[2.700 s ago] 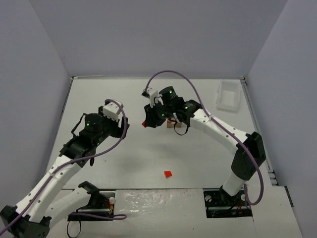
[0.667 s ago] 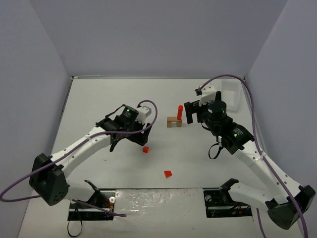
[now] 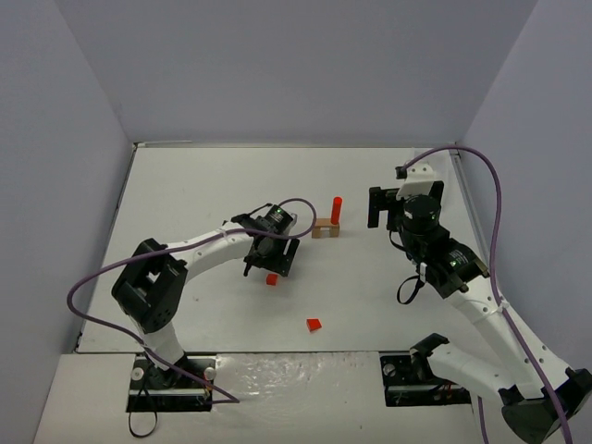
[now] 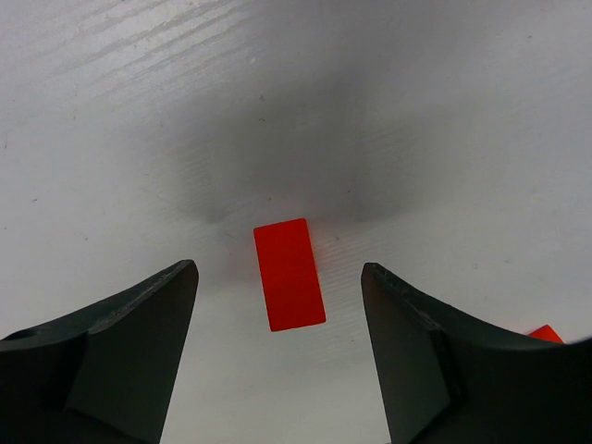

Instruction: Build the wood block tower

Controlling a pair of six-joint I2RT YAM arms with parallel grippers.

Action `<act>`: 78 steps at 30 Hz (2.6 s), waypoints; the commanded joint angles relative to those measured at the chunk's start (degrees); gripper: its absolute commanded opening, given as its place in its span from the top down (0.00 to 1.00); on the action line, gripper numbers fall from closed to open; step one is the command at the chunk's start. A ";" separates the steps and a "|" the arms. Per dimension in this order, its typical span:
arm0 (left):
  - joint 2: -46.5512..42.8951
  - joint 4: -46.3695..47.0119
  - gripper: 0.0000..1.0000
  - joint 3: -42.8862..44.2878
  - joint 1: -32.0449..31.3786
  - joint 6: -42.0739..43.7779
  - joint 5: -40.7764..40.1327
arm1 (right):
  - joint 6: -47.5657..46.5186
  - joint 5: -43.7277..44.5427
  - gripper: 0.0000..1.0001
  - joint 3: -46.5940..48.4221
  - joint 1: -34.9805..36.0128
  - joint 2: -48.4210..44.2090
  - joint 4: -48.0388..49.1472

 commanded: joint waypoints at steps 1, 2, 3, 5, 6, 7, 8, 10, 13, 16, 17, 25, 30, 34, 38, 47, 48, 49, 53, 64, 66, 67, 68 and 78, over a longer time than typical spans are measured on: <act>0.65 -3.62 0.32 2.54 -0.55 -3.99 -2.84 | 0.78 0.24 0.00 0.09 -0.65 -0.34 3.16; 1.13 -3.91 0.31 2.30 -0.55 -4.33 -2.87 | 0.87 0.15 0.00 -0.06 -0.74 -0.34 3.16; 1.45 -4.15 0.31 2.24 -0.49 -4.84 -2.87 | 0.90 0.07 0.00 -0.06 -0.82 -0.29 3.16; 2.17 -4.69 0.31 2.45 -0.46 -5.47 -2.87 | 0.90 0.06 0.00 -0.09 -0.86 -0.17 3.16; 2.40 -4.81 0.31 2.55 -0.44 -5.74 -3.18 | 0.92 -0.07 0.00 0.01 -0.90 -0.11 3.18; 3.11 -5.16 0.32 2.84 -0.38 -6.03 -4.12 | 0.98 -0.13 0.00 0.13 -1.01 0.07 3.24; 3.58 -5.51 0.32 3.03 -0.30 -6.15 -4.70 | 0.99 -0.25 0.00 0.22 -1.10 0.20 3.25; 4.31 -6.00 0.32 3.24 0.22 -6.60 -5.40 | 0.99 -0.47 0.00 0.39 -1.21 0.36 3.25; 4.74 -5.87 0.34 2.90 2.03 -7.71 -5.56 | 0.99 -0.75 0.00 0.64 -1.30 0.56 3.25; 4.84 -5.80 0.44 2.38 4.86 -8.70 -5.21 | 1.16 -1.09 0.00 0.71 -1.39 0.66 3.25; 4.86 -5.72 0.49 2.18 5.77 -8.91 -5.09 | 1.19 -1.26 0.00 0.76 -1.39 0.75 3.25; 4.37 -3.80 0.92 0.29 10.79 -11.79 -0.25 | 1.69 -2.26 0.00 1.30 -1.52 1.73 3.25; 4.20 -2.69 1.00 0.65 13.52 -16.91 0.70 | 1.60 -2.86 0.00 1.64 -1.57 2.03 3.25; 3.72 -1.74 1.00 0.75 16.79 -26.46 0.84 | 1.43 -2.89 0.00 1.52 -1.62 1.85 3.25; 3.40 1.45 0.91 -0.64 18.67 -36.82 3.85 | 1.69 -3.10 0.00 1.24 -1.59 1.27 3.16; 5.65 8.62 0.47 -0.11 18.88 -51.11 7.82 | 2.19 -3.39 0.00 0.27 -1.65 -0.42 3.01; 5.70 8.90 0.42 0.15 18.88 -52.06 7.83 | 2.22 -3.43 0.00 0.24 -1.68 -0.62 2.95; 5.54 9.03 0.38 0.33 18.88 -52.77 7.64 | 2.22 -3.51 0.00 0.22 -1.74 -0.78 2.87; 3.11 8.24 0.32 1.89 19.02 -51.89 6.61 | 2.02 -3.80 0.00 0.15 -1.79 -1.01 2.52; -15.08 -0.10 0.32 5.86 19.14 -7.51 -2.34 | -2.00 -5.33 0.00 0.94 -1.91 -0.96 2.02; -17.36 1.74 0.32 4.65 19.14 7.18 2.27 | -2.34 -5.60 0.00 0.86 -2.00 -1.04 2.02; -18.92 3.31 0.32 3.41 19.14 12.29 4.47 | -2.27 -5.78 0.00 0.94 -2.00 -1.04 2.02; -19.54 4.50 0.32 2.48 19.09 17.82 7.14 | -2.32 -6.34 0.00 0.94 -2.00 -0.99 2.02; -18.29 8.21 0.32 -2.15 19.14 60.02 24.47 | -4.23 -9.50 0.00 1.78 -2.03 -1.12 1.98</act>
